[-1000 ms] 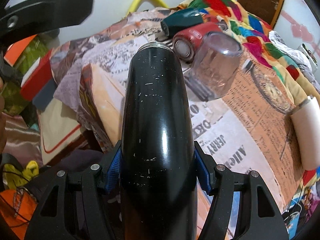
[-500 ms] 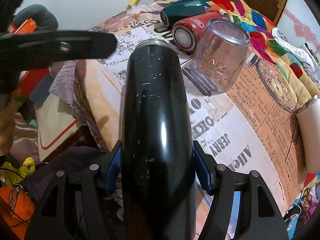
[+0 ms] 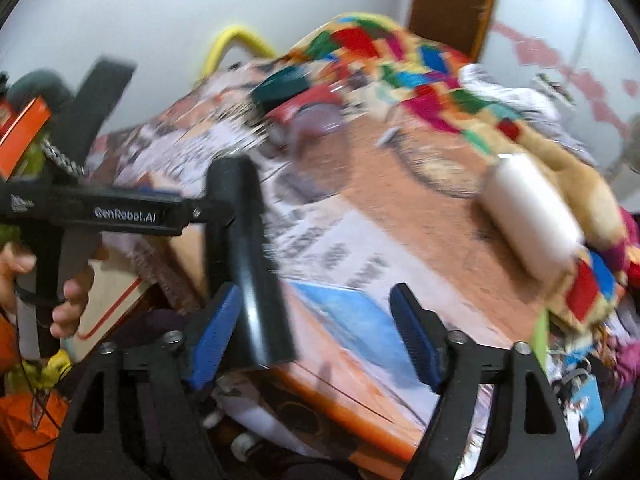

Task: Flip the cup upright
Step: 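Close the left gripper on the thermos while the right gripper releases it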

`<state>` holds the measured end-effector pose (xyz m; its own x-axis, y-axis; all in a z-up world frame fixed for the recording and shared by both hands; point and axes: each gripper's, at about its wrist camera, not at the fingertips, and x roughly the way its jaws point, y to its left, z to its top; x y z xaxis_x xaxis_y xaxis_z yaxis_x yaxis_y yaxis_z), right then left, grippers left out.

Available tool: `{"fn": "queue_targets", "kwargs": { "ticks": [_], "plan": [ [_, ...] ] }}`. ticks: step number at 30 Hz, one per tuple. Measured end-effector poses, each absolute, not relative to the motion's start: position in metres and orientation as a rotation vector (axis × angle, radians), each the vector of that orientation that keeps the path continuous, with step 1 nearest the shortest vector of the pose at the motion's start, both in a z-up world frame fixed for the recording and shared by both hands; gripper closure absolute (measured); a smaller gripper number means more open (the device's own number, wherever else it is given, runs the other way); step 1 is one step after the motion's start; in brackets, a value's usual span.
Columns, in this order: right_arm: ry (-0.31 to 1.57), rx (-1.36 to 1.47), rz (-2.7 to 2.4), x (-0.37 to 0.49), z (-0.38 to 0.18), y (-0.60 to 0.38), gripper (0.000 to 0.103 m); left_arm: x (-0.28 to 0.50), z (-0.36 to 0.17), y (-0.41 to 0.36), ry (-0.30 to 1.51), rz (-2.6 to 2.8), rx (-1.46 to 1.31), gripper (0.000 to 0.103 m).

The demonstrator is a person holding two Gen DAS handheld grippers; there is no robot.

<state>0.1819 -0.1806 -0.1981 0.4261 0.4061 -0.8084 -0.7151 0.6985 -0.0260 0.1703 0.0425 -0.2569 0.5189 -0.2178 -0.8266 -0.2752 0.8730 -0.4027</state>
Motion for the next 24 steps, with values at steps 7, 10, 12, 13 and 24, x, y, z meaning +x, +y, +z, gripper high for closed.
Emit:
{"fn": "queue_targets", "kwargs": {
  "ticks": [7,10,12,13,24],
  "plan": [
    [0.800,-0.298,0.609,0.172,-0.172,-0.210,0.020,0.190,-0.271,0.027,1.094,0.092,-0.542,0.017],
    [0.795,-0.229,0.603,0.172,-0.169,-0.222,0.020,0.197,-0.279,0.024,1.119,0.153,-0.542,0.018],
    [0.791,-0.200,0.586,0.168,-0.169,-0.227,0.020,0.200,-0.282,0.021,1.118,0.189,-0.529,0.019],
    [0.791,-0.189,0.578,0.167,-0.169,-0.230,0.020,0.202,-0.282,0.018,1.116,0.206,-0.508,0.020],
    [0.809,-0.077,0.535,0.164,-0.175,-0.252,0.020,0.196,-0.263,0.007,1.060,0.175,-0.444,0.039]
  ]
}}
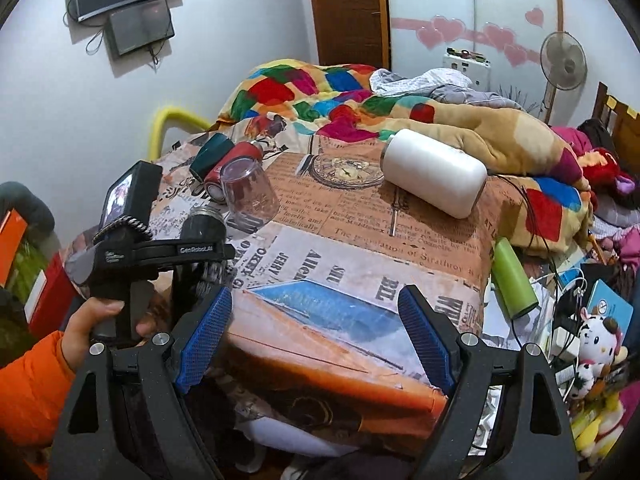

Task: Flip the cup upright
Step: 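Close the left gripper on the thermos while the right gripper releases it, then rotate the thermos upright with the left gripper and lower it onto the bed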

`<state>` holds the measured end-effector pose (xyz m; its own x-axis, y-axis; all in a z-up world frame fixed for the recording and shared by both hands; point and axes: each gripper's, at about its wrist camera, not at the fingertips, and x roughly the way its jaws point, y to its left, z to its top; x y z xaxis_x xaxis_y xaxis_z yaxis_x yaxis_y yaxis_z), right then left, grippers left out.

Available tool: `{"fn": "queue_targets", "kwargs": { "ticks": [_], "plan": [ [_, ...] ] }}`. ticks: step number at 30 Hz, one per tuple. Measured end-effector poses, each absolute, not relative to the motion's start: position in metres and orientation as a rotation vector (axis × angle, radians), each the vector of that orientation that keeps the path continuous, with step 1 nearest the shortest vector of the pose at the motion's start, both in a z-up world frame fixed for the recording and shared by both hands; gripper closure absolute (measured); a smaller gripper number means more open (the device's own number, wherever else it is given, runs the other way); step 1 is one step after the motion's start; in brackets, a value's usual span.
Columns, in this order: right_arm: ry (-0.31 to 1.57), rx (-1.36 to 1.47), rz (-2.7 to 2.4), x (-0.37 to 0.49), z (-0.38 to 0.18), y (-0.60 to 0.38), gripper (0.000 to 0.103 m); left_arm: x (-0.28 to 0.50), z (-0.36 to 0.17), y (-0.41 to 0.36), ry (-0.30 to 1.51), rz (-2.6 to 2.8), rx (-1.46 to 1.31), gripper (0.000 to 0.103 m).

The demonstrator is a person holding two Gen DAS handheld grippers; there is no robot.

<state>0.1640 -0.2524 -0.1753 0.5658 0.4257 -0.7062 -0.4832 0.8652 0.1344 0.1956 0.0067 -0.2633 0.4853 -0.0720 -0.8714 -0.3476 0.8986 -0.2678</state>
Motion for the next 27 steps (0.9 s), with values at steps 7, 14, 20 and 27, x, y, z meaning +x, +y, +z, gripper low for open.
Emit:
{"fn": "queue_targets", "kwargs": {
  "ticks": [7,14,20,27],
  "plan": [
    [0.807,-0.048,0.533,0.164,-0.173,-0.255,0.020,0.156,-0.211,-0.015,0.921,0.089,-0.293,0.040],
    [0.776,-0.071,0.542,0.158,-0.164,-0.249,0.020,0.129,-0.154,-0.031,0.749,0.073,-0.180,0.040],
    [0.741,-0.076,0.539,0.159,-0.155,-0.245,0.020,0.140,-0.114,-0.046,0.614,0.055,-0.070,0.040],
    [0.718,-0.032,0.530,0.168,-0.147,-0.247,0.020,0.175,-0.112,-0.055,0.594,0.022,-0.045,0.039]
  ]
}}
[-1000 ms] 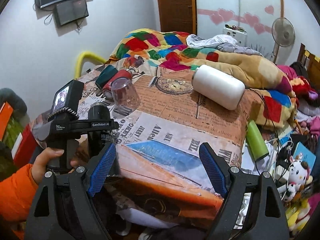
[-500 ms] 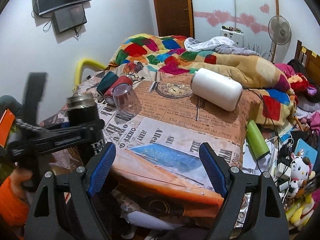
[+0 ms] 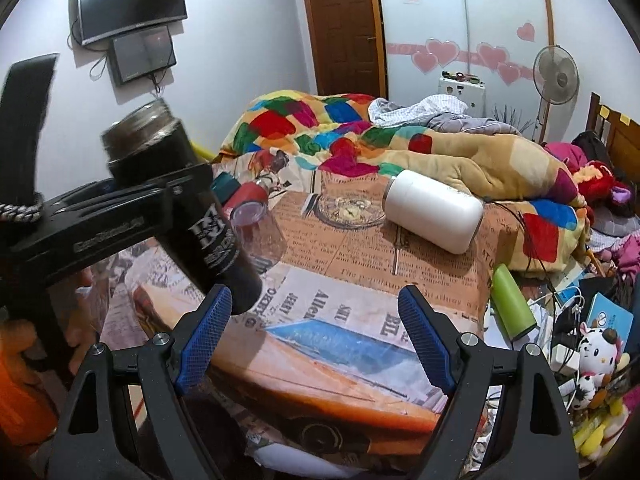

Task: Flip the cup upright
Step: 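Rotate the thermos upright with the left gripper and lower it onto the bed, then open the left gripper and withdraw from the upright thermos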

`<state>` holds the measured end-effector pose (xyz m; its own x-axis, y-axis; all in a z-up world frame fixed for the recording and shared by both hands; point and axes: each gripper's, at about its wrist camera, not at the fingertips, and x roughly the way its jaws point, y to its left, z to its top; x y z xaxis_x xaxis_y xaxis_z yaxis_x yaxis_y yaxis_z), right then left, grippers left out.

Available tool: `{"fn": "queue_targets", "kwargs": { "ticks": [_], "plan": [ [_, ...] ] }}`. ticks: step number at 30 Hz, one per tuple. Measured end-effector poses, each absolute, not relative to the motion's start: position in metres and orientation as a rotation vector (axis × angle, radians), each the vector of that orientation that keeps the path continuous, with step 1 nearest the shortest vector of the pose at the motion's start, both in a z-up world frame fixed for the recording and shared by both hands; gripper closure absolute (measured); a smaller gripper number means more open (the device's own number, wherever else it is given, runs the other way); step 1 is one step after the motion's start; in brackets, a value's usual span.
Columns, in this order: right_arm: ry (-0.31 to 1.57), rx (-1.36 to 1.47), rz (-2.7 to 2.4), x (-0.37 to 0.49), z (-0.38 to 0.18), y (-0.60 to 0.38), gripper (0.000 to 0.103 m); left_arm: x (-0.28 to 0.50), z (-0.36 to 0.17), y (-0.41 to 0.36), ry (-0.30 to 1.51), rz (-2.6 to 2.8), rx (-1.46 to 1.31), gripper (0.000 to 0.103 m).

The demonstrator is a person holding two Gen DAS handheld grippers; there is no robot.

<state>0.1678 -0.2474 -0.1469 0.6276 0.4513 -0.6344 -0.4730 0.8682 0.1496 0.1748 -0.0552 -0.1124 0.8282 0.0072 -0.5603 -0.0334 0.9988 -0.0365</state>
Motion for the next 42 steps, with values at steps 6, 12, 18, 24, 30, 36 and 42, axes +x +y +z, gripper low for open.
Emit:
{"fn": "queue_targets", "kwargs": {
  "ticks": [6,12,18,24,30,36,42],
  "plan": [
    [0.727,-0.018,0.507,0.178,-0.151,-0.252,0.020,0.203,-0.145,-0.057,0.651,0.013,-0.043,0.039],
    [0.747,-0.020,0.486,0.185,-0.158,-0.257,0.020,0.208,-0.163,-0.053,0.673,0.012,-0.068,0.039],
    [0.758,-0.007,0.473,0.185,-0.159,-0.260,0.020,0.203,-0.163,-0.060,0.690,-0.009,-0.039,0.039],
    [0.742,0.007,0.464,0.177,-0.150,-0.262,0.020,0.196,-0.153,-0.059,0.727,-0.046,-0.040,0.039],
    [0.650,0.013,0.457,0.151,-0.115,-0.264,0.020,0.159,-0.118,-0.048,0.688,-0.097,-0.080,0.038],
    [0.526,0.041,0.447,0.121,-0.074,-0.265,0.020,0.095,-0.056,-0.040,0.509,-0.106,-0.044,0.037],
    [0.345,0.065,0.436,0.076,-0.025,-0.263,0.020,0.022,0.001,-0.032,0.289,-0.074,0.010,0.030]
  ]
}}
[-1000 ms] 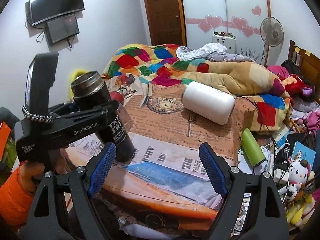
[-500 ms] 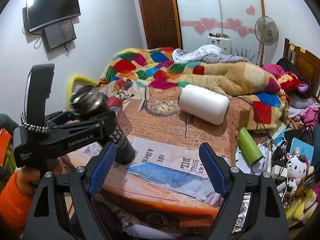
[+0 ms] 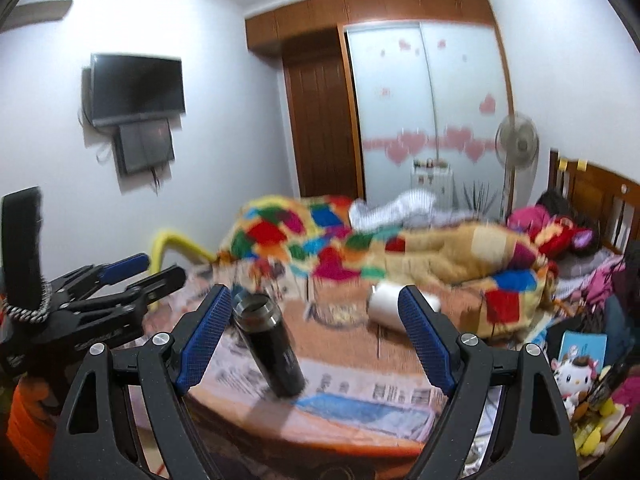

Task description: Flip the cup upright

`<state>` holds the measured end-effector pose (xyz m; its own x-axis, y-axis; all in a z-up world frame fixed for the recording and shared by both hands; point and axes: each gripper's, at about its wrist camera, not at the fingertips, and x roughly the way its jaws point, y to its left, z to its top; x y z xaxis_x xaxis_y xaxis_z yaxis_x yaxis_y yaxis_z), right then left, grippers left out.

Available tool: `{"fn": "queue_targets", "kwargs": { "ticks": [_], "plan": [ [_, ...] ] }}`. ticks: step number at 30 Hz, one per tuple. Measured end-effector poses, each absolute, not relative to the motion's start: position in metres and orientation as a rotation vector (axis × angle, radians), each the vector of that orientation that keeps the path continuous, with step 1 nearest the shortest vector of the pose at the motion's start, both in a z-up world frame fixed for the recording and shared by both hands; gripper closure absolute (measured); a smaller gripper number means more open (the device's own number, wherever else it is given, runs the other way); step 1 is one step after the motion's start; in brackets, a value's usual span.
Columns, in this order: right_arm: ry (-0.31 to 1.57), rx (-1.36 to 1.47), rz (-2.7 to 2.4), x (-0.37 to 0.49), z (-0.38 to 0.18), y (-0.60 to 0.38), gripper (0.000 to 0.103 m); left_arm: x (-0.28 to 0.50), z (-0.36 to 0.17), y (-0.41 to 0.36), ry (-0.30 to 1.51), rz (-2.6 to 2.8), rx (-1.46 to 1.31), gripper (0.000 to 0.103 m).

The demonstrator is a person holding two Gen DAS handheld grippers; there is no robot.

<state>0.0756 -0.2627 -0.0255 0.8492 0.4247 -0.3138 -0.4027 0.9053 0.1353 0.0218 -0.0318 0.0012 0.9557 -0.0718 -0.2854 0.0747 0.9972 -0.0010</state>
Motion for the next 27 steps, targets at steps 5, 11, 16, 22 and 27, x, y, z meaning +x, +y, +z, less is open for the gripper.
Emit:
{"fn": "queue_targets", "kwargs": {
  "ticks": [5,11,16,22,27],
  "plan": [
    [0.222,0.068,0.426,0.043,-0.002,-0.255,0.020,-0.021,0.025,-0.022,0.186,-0.070,-0.013,0.028],
    [0.149,0.060,0.400,0.022,0.007,-0.243,0.018,-0.057,0.032,-0.019,0.111,-0.045,-0.016,0.013],
    [0.125,0.048,0.378,0.011,0.005,-0.241,0.007,-0.070,0.030,-0.017,0.097,-0.019,-0.027,0.001],
    [0.126,0.035,0.364,0.006,0.003,-0.239,0.000,-0.076,0.026,-0.016,0.115,-0.009,-0.039,0.000],
    [0.149,0.030,0.365,0.006,-0.003,-0.240,0.000,-0.081,0.024,-0.016,0.117,0.001,-0.039,0.000]
  ]
}}
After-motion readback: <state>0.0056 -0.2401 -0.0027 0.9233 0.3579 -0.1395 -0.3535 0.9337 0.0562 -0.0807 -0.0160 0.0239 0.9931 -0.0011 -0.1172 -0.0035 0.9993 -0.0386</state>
